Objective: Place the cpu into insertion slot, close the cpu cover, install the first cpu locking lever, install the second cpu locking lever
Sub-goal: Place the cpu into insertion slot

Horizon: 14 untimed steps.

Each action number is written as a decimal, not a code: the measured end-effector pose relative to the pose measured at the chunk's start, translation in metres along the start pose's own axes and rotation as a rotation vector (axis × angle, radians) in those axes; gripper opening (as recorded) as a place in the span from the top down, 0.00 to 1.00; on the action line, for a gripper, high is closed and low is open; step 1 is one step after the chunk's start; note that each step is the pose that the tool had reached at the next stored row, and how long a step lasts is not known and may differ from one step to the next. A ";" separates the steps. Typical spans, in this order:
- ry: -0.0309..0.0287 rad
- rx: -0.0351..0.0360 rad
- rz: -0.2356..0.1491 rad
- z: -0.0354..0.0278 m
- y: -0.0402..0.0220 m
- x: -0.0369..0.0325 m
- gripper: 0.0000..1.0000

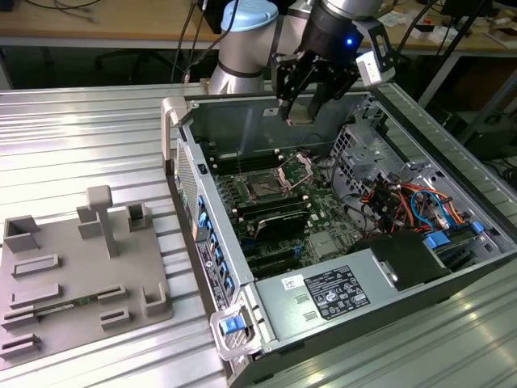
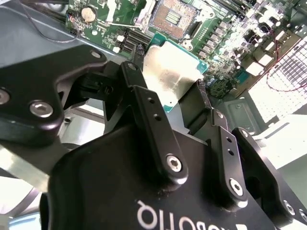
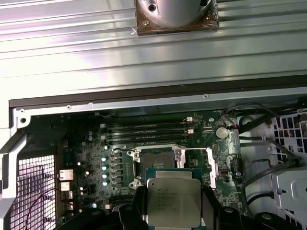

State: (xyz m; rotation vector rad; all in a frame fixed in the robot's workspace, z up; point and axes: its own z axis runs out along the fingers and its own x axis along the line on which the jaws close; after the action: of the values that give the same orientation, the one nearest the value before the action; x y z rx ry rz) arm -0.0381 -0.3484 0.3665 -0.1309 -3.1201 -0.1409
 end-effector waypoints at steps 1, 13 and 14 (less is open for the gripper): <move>-0.0009 -0.0002 0.010 0.0001 0.0000 0.0000 0.45; -0.0036 -0.0008 0.040 0.0009 -0.0001 0.0000 0.45; -0.0043 -0.0009 0.048 0.0010 -0.0001 0.0000 0.45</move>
State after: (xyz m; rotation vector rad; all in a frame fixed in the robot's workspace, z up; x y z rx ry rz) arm -0.0381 -0.3484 0.3656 -0.2066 -3.1182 -0.1414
